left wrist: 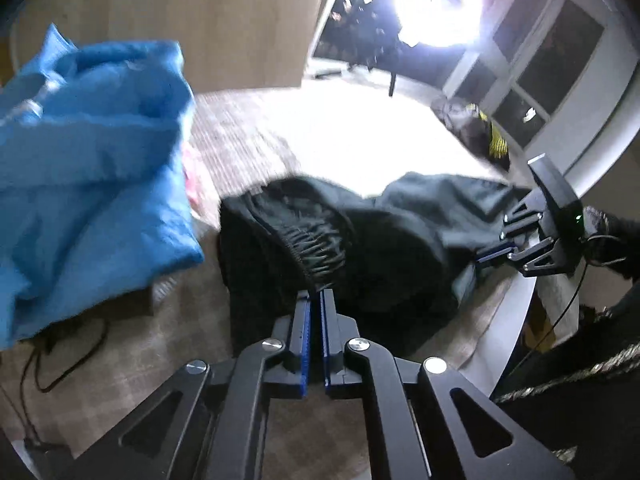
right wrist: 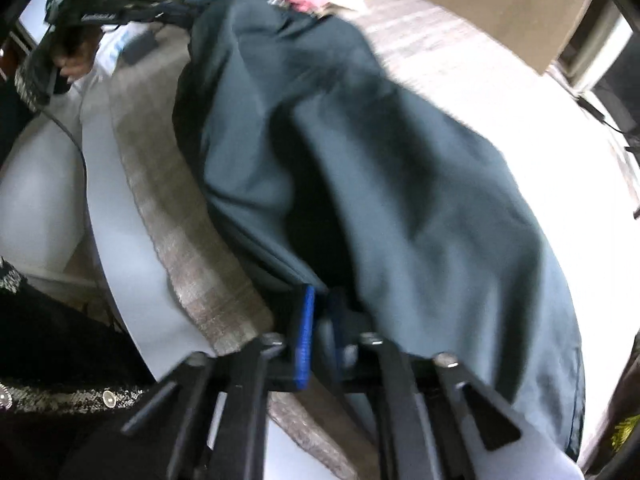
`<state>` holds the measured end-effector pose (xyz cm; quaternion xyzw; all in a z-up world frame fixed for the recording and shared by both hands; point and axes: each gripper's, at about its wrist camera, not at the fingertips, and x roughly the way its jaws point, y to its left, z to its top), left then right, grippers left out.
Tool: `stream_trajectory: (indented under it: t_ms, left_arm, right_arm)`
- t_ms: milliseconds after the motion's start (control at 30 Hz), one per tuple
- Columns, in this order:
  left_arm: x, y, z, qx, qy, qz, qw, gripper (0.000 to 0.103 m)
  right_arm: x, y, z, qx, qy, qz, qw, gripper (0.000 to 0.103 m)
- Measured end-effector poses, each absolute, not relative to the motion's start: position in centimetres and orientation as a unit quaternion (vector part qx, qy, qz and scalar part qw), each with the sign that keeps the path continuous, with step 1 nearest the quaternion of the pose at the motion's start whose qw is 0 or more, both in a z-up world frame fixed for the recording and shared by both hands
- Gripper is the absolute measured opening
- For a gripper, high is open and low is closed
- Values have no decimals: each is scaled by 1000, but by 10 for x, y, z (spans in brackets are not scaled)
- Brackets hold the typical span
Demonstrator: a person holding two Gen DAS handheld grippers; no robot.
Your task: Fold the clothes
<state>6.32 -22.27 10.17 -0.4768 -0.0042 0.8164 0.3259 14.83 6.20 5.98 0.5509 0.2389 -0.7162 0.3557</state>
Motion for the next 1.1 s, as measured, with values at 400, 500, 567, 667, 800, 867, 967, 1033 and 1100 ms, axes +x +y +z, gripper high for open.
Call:
stream_trajectory:
  t_ms: [400,500,567,667,800,867,967,1033,1100]
  left_arm:
    - [56,-189,96,-494,77,808,310,17]
    - [56,-190,93,-491,80,817,291,62]
    - [51,-191,92,-485,63,820,296,67]
    - [39,-173,81,-518,32,786,335,6]
    - [45,-147,96,-515,88,782,340,2]
    - [44,-147,112,-507,92,789,334,2]
    - [32,-147,143,-490,104,809,308,2]
    - [13,-148,167,-473,105,825,290,2]
    - [-14,-147,188,-456,99,843,266,2]
  right_arm:
    - [178,71,68,507,286,-732,353,72]
    - [190,57,45,492,328,-727,348,72]
    - [190,51,27,499,344,-718,342,71]
    - [183,59,26,520,311,-712,355,18]
    - [166,86,55,527,262,-721,366,4]
    - [160,95,70,510,272,-737,349,3]
    - [136,116,103,489,272,-766,318,2]
    - [108,128,128,479,250,-784,304,2]
    - [77,141,149,453,258,-810,269,2]
